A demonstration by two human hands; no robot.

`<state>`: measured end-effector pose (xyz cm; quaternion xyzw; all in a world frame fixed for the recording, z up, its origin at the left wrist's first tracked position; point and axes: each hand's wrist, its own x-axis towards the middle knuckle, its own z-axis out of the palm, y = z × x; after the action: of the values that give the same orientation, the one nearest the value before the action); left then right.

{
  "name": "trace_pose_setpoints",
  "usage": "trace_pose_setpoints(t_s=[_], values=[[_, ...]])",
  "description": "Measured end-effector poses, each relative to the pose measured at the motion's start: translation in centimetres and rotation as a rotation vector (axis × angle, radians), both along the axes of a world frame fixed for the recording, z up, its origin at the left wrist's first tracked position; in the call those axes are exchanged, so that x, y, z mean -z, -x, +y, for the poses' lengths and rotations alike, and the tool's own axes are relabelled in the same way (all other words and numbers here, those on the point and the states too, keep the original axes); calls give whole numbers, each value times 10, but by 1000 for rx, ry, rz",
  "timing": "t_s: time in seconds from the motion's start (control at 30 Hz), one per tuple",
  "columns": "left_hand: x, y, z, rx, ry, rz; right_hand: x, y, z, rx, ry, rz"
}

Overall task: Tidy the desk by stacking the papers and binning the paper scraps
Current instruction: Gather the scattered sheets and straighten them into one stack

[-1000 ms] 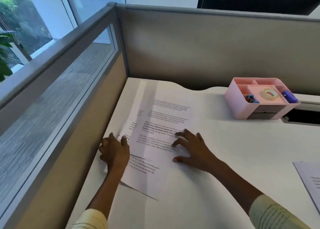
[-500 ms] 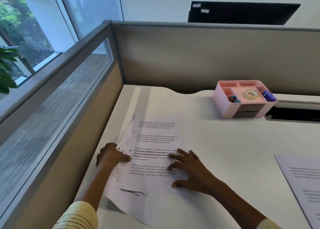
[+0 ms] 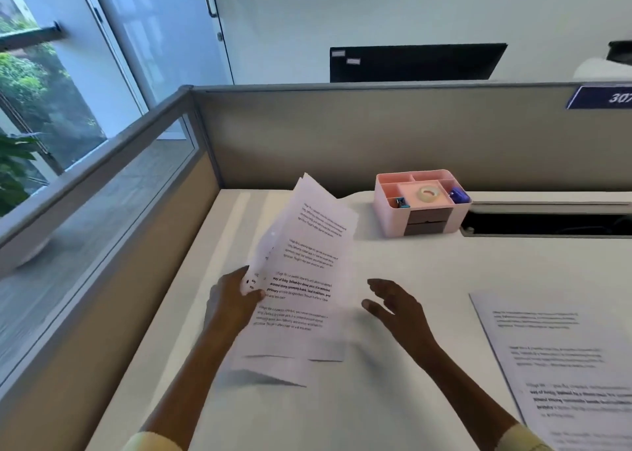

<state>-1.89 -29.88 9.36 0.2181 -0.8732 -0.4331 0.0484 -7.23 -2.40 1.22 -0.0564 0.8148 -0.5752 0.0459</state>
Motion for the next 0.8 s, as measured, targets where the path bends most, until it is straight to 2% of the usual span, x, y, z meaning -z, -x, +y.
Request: trace_pose_setpoints(t_s=[0.13,0.2,0.43,0.6,0.8], values=[[-26,-2,48,61,-29,127,-28,12,39,43,203,-162],[-39,-3,75,86,-68,177,-43,16,61,45,234,-198],[-66,-1,159,152,-381,265,-79,20,135,-49,527,-124],[-53,5,220,199,-591,262,-103,20,198,100,541,-63],[-6,6,298,171,-658,155,-87,6,287,214,392,-73]])
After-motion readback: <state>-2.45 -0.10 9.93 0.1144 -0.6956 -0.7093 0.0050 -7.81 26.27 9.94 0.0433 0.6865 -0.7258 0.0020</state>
